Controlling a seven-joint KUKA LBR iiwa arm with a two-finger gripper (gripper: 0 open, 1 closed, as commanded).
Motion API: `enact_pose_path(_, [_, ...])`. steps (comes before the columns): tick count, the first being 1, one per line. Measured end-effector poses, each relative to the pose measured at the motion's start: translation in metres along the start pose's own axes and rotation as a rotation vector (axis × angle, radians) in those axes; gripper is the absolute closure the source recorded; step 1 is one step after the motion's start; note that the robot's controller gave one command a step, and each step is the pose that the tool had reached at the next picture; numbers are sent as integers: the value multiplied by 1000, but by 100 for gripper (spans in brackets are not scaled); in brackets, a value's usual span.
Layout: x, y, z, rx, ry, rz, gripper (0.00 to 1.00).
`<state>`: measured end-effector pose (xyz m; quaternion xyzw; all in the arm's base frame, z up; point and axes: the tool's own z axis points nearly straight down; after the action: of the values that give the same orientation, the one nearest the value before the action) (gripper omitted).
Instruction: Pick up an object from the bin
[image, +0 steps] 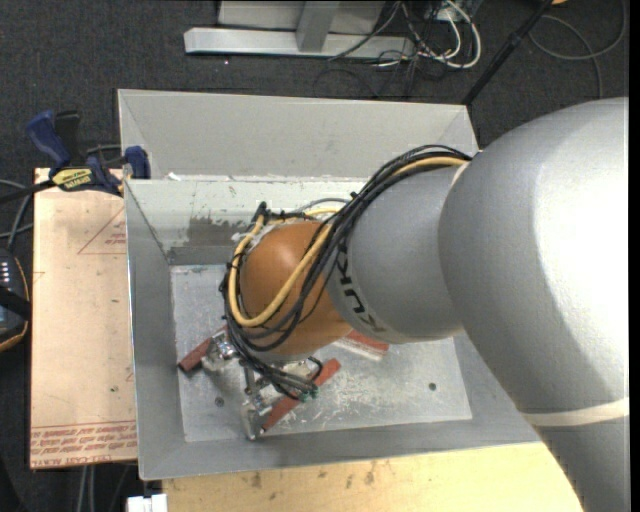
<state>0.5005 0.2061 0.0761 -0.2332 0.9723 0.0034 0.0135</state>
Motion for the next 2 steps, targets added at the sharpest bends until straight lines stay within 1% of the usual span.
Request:
enact_pose_path(1, [-2,0,0,0,5,-5,0])
enact_pose_path(2, [-13,-36,-30,-3,24,-189,0])
